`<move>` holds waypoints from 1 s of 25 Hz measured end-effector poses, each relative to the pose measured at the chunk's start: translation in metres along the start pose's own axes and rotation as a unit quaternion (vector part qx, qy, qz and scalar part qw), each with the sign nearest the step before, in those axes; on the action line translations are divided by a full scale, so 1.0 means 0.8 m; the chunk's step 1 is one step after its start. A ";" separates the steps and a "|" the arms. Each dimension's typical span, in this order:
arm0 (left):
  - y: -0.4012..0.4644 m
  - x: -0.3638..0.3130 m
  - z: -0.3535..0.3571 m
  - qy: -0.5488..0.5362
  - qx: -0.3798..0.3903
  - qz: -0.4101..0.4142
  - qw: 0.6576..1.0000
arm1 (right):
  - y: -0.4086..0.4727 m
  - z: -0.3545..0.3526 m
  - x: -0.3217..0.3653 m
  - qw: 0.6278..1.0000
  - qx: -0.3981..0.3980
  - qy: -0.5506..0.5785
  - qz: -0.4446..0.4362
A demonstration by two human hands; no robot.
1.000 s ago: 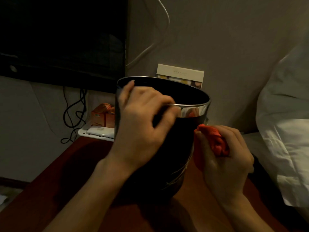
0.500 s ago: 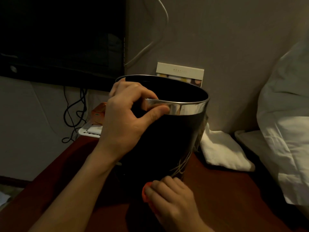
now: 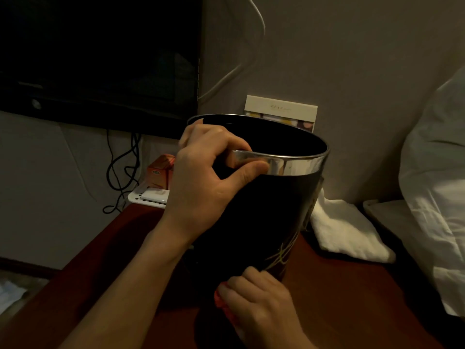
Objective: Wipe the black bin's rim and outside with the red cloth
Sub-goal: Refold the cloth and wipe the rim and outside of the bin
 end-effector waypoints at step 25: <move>0.002 0.002 -0.002 -0.006 0.000 0.004 1.000 | -0.024 -0.023 -0.053 0.986 -0.122 0.105 0.043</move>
Point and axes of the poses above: each hand's wrist, its own y-axis towards the middle knuckle, its own z-axis out of the palm, x = y × z, the point moved 7 cm from there along y, towards the middle knuckle
